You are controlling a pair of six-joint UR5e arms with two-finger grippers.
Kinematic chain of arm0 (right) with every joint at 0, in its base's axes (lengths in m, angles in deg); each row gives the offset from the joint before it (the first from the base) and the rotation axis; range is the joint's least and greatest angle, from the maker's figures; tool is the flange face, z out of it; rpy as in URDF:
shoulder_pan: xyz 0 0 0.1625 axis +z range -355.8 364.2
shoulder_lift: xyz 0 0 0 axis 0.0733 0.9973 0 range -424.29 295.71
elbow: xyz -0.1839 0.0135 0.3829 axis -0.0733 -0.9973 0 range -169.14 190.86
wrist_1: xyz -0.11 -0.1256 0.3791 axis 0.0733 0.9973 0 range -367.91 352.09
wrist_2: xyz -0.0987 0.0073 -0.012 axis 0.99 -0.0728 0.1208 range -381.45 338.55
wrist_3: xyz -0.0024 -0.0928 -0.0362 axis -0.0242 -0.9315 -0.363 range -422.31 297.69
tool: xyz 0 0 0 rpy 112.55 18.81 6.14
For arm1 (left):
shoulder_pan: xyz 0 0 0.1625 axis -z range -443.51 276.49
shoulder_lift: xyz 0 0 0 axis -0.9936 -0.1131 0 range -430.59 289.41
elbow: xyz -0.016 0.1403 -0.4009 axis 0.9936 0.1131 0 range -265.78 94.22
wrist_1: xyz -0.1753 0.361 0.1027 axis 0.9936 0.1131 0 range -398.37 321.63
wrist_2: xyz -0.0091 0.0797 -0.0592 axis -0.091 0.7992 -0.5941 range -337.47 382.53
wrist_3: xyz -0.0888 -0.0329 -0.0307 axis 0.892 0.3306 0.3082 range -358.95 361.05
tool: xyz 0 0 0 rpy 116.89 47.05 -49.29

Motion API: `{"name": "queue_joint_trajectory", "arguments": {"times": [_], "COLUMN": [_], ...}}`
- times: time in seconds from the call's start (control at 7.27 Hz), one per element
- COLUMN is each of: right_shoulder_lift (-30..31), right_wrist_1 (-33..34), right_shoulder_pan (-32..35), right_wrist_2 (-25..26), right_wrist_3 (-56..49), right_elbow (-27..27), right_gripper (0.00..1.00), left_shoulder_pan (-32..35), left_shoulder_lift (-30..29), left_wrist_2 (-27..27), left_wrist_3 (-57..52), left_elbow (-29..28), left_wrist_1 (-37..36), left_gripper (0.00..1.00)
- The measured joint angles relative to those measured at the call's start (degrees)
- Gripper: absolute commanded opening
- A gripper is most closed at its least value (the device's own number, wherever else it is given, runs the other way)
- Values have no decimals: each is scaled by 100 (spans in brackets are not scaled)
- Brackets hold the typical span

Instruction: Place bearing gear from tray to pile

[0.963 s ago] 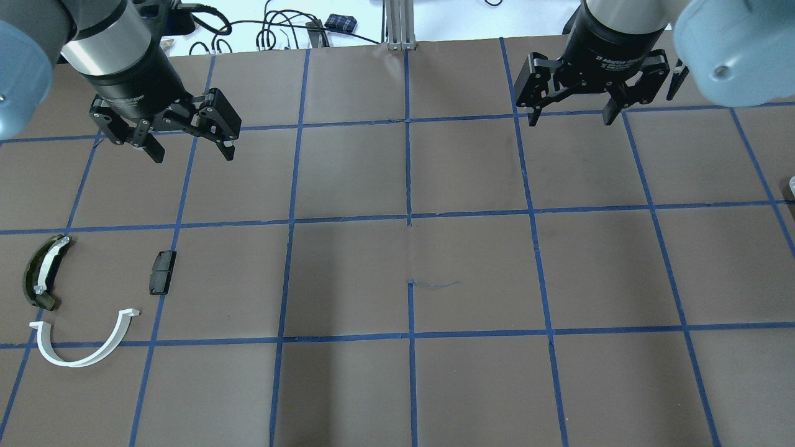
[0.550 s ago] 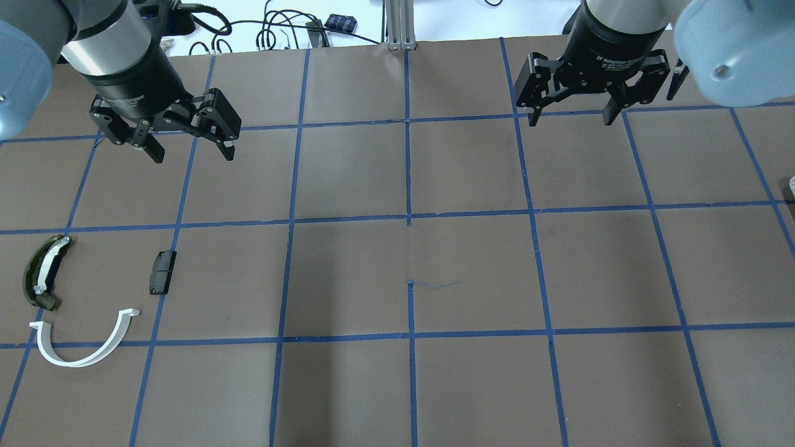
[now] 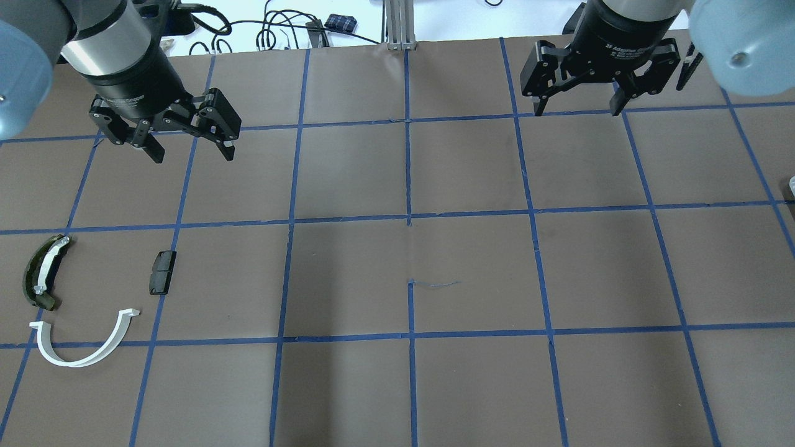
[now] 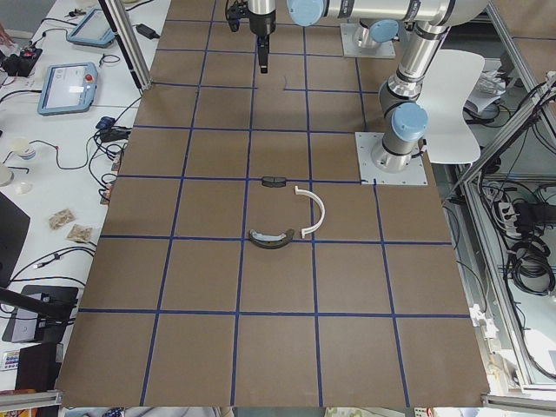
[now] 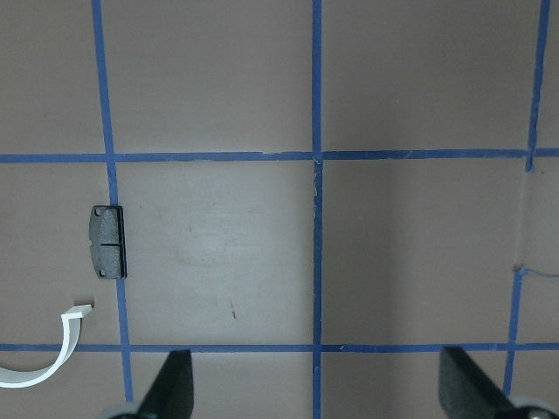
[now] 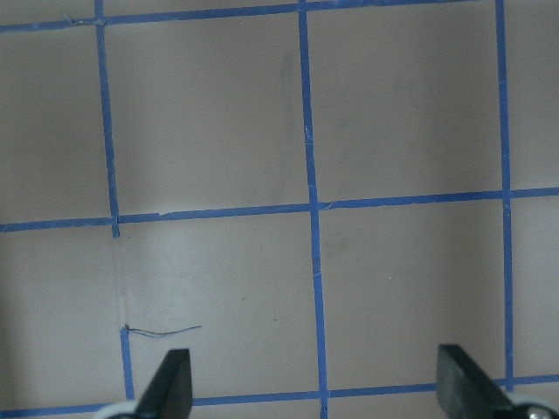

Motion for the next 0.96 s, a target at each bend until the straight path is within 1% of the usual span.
{"name": "queue_joint_trajectory", "arguments": {"times": [0.14, 0.28, 0.41, 0.69, 0.96], "right_shoulder_lift": [-8, -27, -102, -428, -791], "right_wrist_1": [-2, -13, -7, 24, 145], "right_shoulder_pan": [-133, -448, -963, -2429, -3534], "right_wrist_2": [57, 185, 281, 280, 256], "right_wrist_3": [-56, -407, -1194, -3307, -4942], "right_elbow": [-43, -43, -20, 21, 29], "right_gripper": [100, 99, 99, 99, 99], "left_shoulder_pan": [3, 2, 1, 2, 1], "left_shoulder_lift": [0, 0, 0, 3, 10], "left_wrist_2": [0, 0, 0, -5, -8], "left_wrist_3": [0, 0, 0, 0, 0], "left_elbow": [0, 1, 2, 3, 3], "left_wrist_1": [0, 0, 0, 2, 4], "left_gripper": [100, 100, 100, 100, 100]}}
